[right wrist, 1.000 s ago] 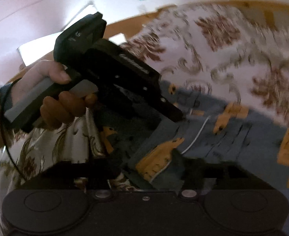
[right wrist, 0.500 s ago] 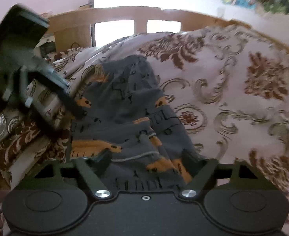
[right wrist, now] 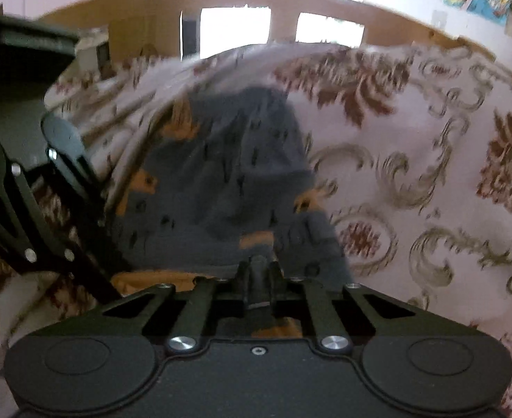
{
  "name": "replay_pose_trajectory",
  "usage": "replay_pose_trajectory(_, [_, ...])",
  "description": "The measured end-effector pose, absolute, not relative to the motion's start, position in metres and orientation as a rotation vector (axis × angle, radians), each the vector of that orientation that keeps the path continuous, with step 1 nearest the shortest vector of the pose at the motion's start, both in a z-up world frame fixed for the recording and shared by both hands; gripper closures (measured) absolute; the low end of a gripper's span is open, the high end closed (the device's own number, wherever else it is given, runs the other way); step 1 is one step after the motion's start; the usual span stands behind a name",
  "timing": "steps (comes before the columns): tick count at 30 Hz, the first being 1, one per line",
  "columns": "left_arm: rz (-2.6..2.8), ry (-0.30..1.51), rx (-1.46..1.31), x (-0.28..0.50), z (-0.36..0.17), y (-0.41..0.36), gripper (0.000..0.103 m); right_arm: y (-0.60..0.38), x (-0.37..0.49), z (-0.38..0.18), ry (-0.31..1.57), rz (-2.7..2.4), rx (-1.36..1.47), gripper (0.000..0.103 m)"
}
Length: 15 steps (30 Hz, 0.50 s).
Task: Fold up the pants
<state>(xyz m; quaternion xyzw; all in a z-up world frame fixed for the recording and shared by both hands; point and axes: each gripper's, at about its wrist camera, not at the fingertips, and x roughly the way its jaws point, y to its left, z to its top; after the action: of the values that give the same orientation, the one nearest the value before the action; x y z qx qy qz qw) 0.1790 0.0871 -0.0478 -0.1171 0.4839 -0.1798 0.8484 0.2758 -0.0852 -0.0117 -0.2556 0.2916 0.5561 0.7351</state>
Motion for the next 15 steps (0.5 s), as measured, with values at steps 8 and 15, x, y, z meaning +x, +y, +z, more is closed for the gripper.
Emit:
replay_pose_trajectory(8, [-0.289, 1.001, -0.196, 0.173, -0.041, 0.091, 0.086, -0.07, 0.273, -0.028, 0.615, 1.175, -0.632, 0.069])
replay_pose_trajectory(15, [-0.26, 0.978, -0.24, 0.165, -0.036, 0.1, 0.062, -0.118, 0.236, 0.001, 0.515, 0.826, -0.518, 0.019])
